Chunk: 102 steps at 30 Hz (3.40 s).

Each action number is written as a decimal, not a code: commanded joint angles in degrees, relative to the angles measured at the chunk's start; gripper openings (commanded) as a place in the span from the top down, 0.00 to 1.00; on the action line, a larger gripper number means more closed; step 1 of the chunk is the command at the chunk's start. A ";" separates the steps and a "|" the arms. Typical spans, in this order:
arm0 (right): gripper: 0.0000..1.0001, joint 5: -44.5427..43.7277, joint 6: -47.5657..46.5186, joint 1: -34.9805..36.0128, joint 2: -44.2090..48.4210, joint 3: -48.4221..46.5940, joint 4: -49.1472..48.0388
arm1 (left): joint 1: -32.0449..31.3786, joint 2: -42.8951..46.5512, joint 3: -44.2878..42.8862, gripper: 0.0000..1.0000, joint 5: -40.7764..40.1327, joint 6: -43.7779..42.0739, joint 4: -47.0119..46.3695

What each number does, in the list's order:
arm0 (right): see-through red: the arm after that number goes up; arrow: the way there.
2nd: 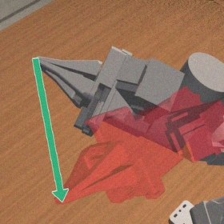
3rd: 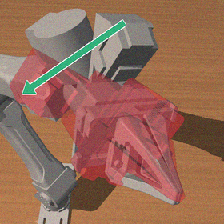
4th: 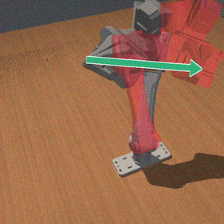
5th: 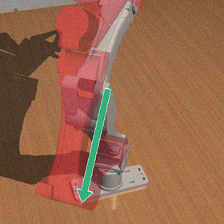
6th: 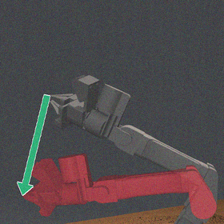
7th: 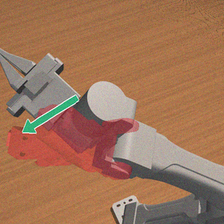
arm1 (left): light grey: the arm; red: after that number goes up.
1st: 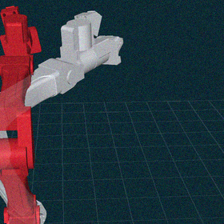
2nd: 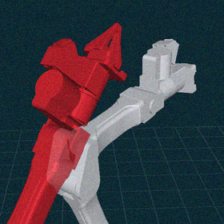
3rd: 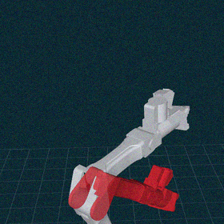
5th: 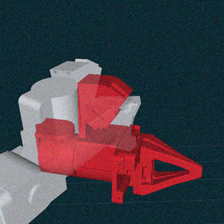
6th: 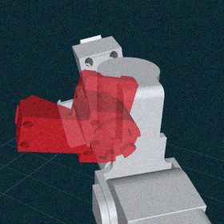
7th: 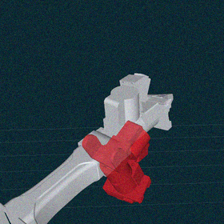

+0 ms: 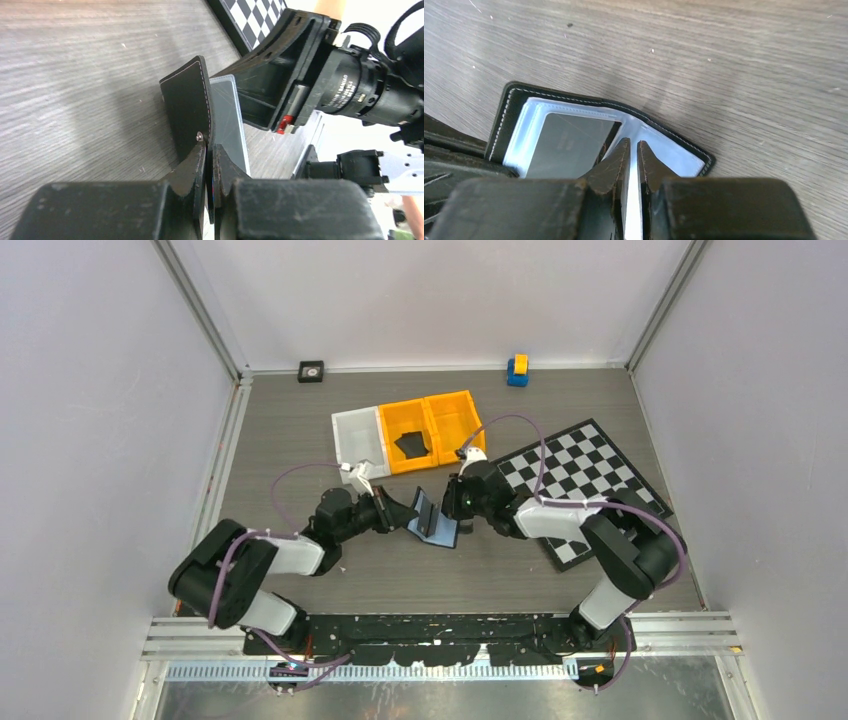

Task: Take the credit cards out of the card holder
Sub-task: Remove the credit card from the card holder.

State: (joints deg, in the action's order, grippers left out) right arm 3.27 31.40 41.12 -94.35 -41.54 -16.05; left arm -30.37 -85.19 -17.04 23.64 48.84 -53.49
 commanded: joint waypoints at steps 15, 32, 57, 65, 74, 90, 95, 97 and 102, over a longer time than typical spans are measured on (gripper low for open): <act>0.52 -4.16 5.02 -0.71 17.69 8.10 2.74 | -0.30 7.66 -1.42 1.00 -10.11 -6.78 12.49; 0.69 -0.70 6.02 0.60 -1.74 -2.61 5.24 | 0.65 -6.09 -2.75 0.61 -5.73 -3.19 3.59; 0.58 13.50 14.41 0.66 5.69 5.01 -11.21 | 5.67 -18.66 2.23 0.98 5.31 12.02 -28.50; 0.52 17.33 23.01 -1.01 -0.36 9.02 -31.50 | 5.59 -13.40 3.65 0.98 6.42 16.07 -28.49; 0.69 22.12 35.77 -3.95 -10.97 11.44 -55.67 | 4.44 -9.01 4.35 0.98 7.52 18.83 -28.49; 0.99 25.12 40.13 -5.36 -10.37 13.80 -65.55 | 3.56 -7.74 3.28 0.75 8.79 21.56 -28.51; 0.99 25.41 40.12 -6.59 -9.43 13.62 -60.86 | 4.39 -6.32 3.49 0.65 8.13 21.68 -28.50; 1.00 25.62 40.12 -7.12 -9.28 13.88 -60.19 | 5.32 -5.54 3.73 0.65 8.17 21.91 -28.51; 1.00 25.82 39.92 -8.52 -8.57 14.67 -58.38 | 7.34 -4.16 4.58 0.66 8.35 22.38 -28.51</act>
State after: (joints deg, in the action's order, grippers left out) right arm 28.67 72.23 33.69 -105.43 -27.68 -75.50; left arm -24.51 -92.12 -12.60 31.16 70.54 -77.49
